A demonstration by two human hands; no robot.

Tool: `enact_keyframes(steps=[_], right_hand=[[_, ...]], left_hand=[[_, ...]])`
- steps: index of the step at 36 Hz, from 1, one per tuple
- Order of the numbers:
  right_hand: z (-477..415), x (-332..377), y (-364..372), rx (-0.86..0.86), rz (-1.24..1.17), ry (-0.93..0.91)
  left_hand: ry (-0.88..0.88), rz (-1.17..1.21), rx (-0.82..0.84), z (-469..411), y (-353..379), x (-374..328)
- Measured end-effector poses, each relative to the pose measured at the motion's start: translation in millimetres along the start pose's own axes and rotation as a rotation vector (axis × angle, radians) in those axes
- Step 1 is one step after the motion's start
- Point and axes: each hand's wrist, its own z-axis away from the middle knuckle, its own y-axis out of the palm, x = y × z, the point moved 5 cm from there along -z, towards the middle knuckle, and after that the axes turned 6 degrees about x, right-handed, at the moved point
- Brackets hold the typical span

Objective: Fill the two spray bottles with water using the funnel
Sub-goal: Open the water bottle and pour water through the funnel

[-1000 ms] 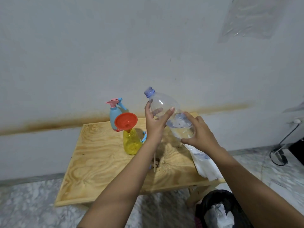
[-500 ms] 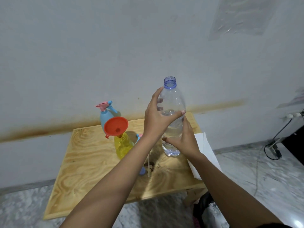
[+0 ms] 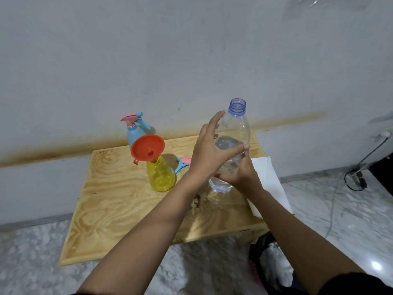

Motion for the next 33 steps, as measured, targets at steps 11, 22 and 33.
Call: enact_keyframes(steps=[11, 22, 33], right_hand=[[0.8, -6.9, 2.2, 0.056, -0.066, 0.113], [-2.2, -5.3, -5.4, 0.081, -0.072, 0.154], [9.6, -1.0, -17.0, 0.126, -0.096, 0.109]], left_hand=[[0.017, 0.039, 0.032, 5.9, 5.8, 5.7], [0.026, 0.100, -0.003, 4.8, 15.3, 4.8], [0.047, 0.029, 0.039, 10.1, 15.8, 11.3]])
